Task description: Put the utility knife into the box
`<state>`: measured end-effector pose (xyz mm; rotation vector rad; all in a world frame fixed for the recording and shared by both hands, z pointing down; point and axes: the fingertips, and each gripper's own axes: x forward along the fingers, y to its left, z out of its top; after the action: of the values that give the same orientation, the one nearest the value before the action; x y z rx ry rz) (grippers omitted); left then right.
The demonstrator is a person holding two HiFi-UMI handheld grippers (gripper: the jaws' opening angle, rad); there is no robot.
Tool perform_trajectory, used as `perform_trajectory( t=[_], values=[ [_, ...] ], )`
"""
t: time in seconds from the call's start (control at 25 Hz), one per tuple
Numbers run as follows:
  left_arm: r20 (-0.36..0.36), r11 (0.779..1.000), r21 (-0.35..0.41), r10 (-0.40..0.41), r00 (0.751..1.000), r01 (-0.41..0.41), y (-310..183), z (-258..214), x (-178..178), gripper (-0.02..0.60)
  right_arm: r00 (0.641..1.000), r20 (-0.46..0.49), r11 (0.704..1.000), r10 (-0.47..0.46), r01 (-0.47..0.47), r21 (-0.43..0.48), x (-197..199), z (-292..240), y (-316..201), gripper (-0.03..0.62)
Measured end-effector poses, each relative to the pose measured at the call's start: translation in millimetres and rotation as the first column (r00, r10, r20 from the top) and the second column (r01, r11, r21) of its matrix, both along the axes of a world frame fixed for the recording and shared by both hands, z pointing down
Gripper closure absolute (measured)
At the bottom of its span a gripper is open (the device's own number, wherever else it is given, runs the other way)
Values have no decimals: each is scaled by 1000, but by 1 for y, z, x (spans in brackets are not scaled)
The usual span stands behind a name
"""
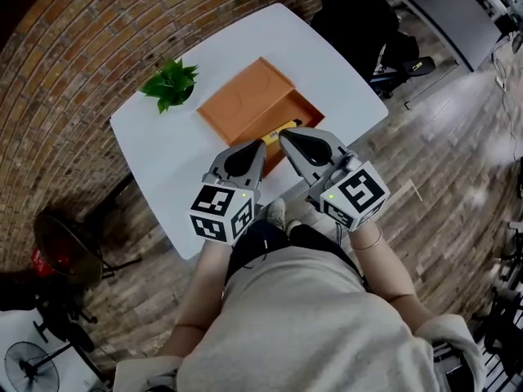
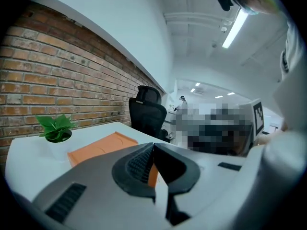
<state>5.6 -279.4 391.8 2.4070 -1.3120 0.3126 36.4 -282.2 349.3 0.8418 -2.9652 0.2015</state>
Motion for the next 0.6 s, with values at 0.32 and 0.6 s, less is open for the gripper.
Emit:
perform_trajectory(
  t=[0.32,0.6],
  values=[
    [5,1000,-12,28,1000,-27,0,4,5,575,971,-20,967,238,-238,-87,31,6,-8,595],
    [43,999,-22,45,998,-44,-1,14,11,575,978,-43,970,202,-206,-133,27,22,-3,595]
  ],
)
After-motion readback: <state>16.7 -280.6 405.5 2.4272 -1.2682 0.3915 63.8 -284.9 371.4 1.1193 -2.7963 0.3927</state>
